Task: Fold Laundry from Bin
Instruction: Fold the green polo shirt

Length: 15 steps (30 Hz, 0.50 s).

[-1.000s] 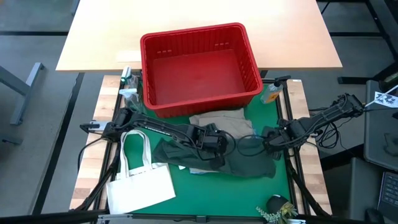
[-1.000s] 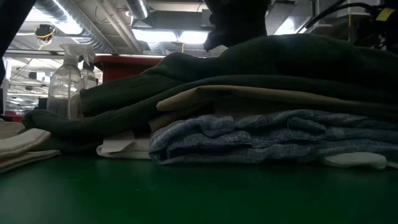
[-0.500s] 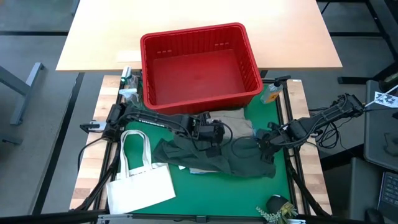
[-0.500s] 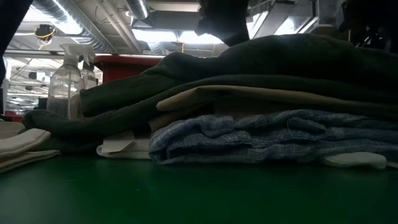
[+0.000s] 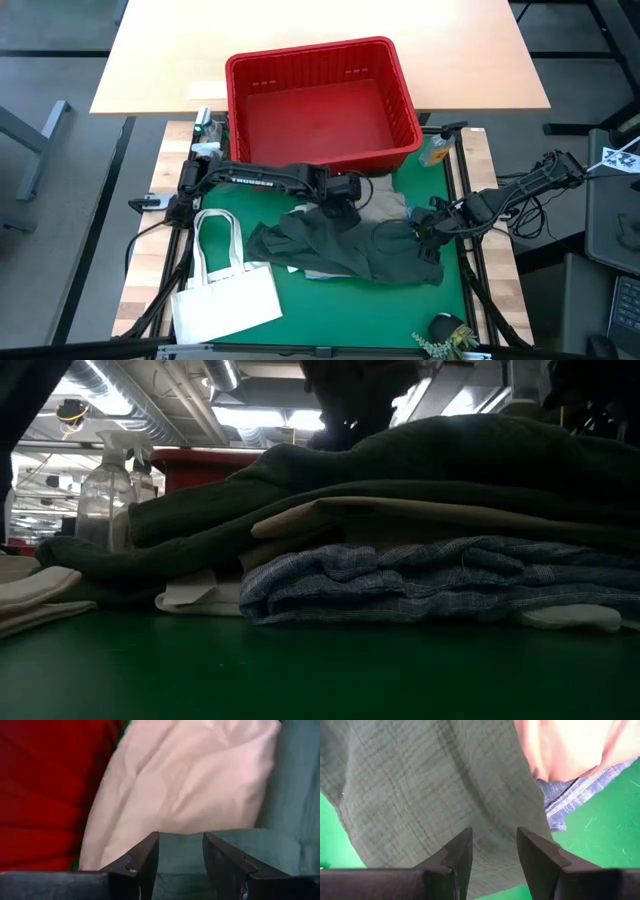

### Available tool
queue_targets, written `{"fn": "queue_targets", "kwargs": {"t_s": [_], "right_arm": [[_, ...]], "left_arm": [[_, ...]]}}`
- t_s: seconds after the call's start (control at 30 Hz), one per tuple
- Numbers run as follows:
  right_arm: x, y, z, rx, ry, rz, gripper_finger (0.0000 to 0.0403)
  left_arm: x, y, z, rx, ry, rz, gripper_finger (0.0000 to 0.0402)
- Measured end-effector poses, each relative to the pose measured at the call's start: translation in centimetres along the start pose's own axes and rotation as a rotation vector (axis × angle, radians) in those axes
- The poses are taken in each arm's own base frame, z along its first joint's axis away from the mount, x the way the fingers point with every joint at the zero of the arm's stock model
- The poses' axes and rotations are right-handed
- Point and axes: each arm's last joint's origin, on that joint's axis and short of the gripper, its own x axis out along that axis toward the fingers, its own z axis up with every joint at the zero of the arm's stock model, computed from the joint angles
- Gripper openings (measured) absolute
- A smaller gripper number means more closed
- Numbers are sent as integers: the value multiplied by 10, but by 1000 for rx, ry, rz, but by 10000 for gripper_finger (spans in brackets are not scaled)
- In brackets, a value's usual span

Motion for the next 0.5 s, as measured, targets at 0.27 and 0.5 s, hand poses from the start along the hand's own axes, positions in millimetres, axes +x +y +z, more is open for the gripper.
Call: {"fn": "queue_targets", "kwargs": {"t_s": [0.27, 0.5], "right_arm": [[0, 0, 0, -51, -2, -1, 154], [0, 0, 0, -52, -5, -3, 154]], "left_arm": [[17, 19, -5, -111, 46, 15, 138], [25, 20, -12, -108, 74, -1, 124]]}}
